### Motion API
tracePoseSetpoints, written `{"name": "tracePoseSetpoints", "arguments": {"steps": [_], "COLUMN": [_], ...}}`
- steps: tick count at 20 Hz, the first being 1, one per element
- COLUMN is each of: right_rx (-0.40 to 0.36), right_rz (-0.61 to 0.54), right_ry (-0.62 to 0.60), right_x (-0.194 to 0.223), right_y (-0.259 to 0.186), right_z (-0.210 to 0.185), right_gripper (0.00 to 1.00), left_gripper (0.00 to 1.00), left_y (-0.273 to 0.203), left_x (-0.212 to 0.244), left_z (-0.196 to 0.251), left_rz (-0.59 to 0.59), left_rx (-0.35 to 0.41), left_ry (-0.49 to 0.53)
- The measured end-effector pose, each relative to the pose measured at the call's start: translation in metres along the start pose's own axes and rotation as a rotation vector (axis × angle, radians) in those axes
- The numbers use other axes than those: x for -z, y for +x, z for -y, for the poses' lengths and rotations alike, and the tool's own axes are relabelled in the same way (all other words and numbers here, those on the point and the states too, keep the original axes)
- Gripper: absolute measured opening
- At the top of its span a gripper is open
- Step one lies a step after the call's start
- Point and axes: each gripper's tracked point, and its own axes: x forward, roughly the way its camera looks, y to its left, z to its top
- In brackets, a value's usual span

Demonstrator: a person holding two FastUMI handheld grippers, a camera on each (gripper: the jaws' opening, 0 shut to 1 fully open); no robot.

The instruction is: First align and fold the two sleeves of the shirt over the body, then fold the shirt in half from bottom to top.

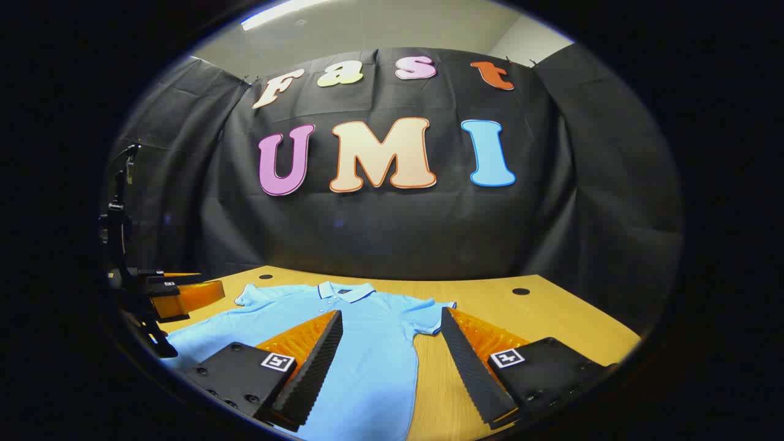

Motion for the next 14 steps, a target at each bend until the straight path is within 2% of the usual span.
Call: {"name": "tracePoseSetpoints", "arguments": {"steps": [14], "right_rx": [0.002], "right_rz": [-0.064], "right_ry": [0.032], "right_x": [0.017], "right_y": [0.015], "right_z": [0.003], "right_gripper": [0.99], "left_gripper": [0.94], "left_y": [0.004], "left_x": [0.016], "left_z": [-0.011], "left_rz": [-0.043], "left_rx": [-0.021], "left_ry": [-0.008]}}
